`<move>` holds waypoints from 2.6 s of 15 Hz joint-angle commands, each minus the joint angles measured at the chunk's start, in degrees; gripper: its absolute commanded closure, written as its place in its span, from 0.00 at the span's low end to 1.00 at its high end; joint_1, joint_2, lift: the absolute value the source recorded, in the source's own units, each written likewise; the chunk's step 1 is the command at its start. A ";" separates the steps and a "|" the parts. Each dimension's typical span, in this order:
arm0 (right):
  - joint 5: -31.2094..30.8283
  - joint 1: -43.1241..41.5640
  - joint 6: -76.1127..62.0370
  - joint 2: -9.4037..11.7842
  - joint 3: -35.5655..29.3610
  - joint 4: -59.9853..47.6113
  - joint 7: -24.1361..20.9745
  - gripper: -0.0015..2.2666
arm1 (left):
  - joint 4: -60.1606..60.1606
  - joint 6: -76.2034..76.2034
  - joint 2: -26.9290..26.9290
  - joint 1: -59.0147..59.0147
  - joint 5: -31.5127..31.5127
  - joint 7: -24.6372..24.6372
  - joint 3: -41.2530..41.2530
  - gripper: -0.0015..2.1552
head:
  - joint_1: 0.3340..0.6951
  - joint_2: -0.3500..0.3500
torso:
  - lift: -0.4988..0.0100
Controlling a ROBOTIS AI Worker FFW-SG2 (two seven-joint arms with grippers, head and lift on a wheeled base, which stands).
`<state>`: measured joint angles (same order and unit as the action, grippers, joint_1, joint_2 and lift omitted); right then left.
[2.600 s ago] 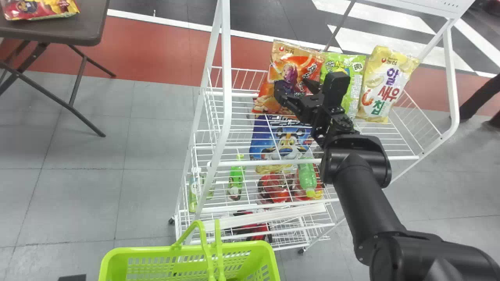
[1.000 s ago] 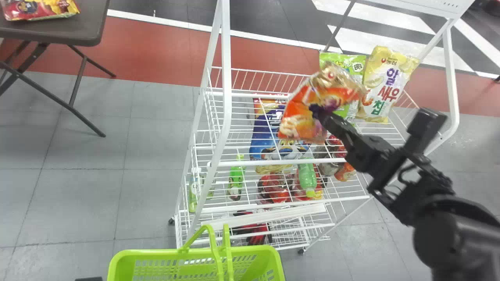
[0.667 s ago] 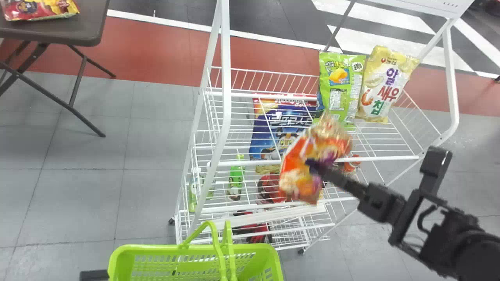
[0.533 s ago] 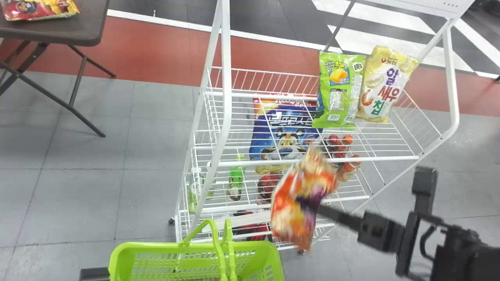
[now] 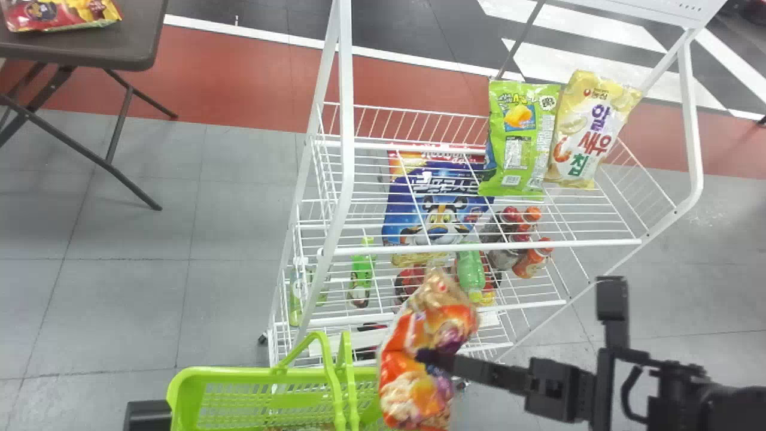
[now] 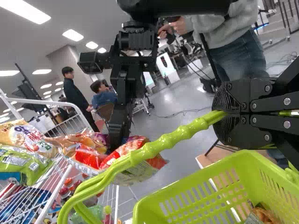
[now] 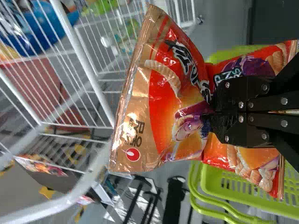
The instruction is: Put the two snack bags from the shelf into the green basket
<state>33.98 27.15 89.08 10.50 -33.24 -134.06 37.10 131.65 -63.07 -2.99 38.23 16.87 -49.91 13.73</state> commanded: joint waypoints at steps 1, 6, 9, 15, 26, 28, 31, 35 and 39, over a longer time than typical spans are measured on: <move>-0.31 2.39 1.00 -0.13 5.64 -1.47 -0.81 0.99 | -0.08 0.00 0.01 -0.26 0.10 -0.01 0.07 0.96 | 1.00 0.00 | 0.98; -7.52 4.14 1.00 1.01 17.95 -0.24 -3.18 0.99 | 0.01 0.00 0.01 -0.35 0.62 -0.28 0.15 0.96 | 1.00 0.00 | 0.98; -7.70 1.24 1.00 1.98 22.26 7.94 -3.53 0.99 | 0.09 0.00 0.01 -0.17 0.71 -0.54 0.15 0.96 | 1.00 0.00 | 0.98; -7.78 -0.95 1.00 1.71 22.78 11.80 -3.44 0.00 | 0.53 0.00 -0.26 0.27 0.89 -0.89 0.15 0.96 | 1.00 0.00 | 0.98; -7.96 4.41 -14.06 -6.46 6.26 -7.71 -5.11 0.04 | -0.43 0.53 0.01 0.53 0.80 -0.80 0.33 0.96 | 1.00 0.00 | 0.98; -12.44 5.90 -37.09 -7.34 10.04 -4.63 -7.84 0.04 | -0.43 0.70 0.01 0.53 0.80 -0.72 0.50 0.96 | 1.00 0.00 | 0.98; -17.63 6.43 -68.55 -7.43 14.78 1.79 -12.49 0.04 | -0.52 0.88 0.01 0.53 0.80 -0.80 0.68 0.96 | 1.00 0.00 | 0.98; -20.79 9.51 -87.19 -8.83 18.12 5.13 -16.63 0.04 | -0.87 1.76 -0.08 0.79 0.80 -0.89 0.68 0.96 | 1.00 0.00 | 0.98; -23.34 11.44 -90.70 -9.71 21.55 7.50 -22.25 0.04 | -1.05 1.76 -0.08 0.88 0.80 -1.33 0.68 0.96 | 1.00 0.00 | 0.98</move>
<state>11.32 37.83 -1.05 1.05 -12.93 -126.97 15.34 130.75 -61.31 -3.08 39.03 17.67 -51.12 14.42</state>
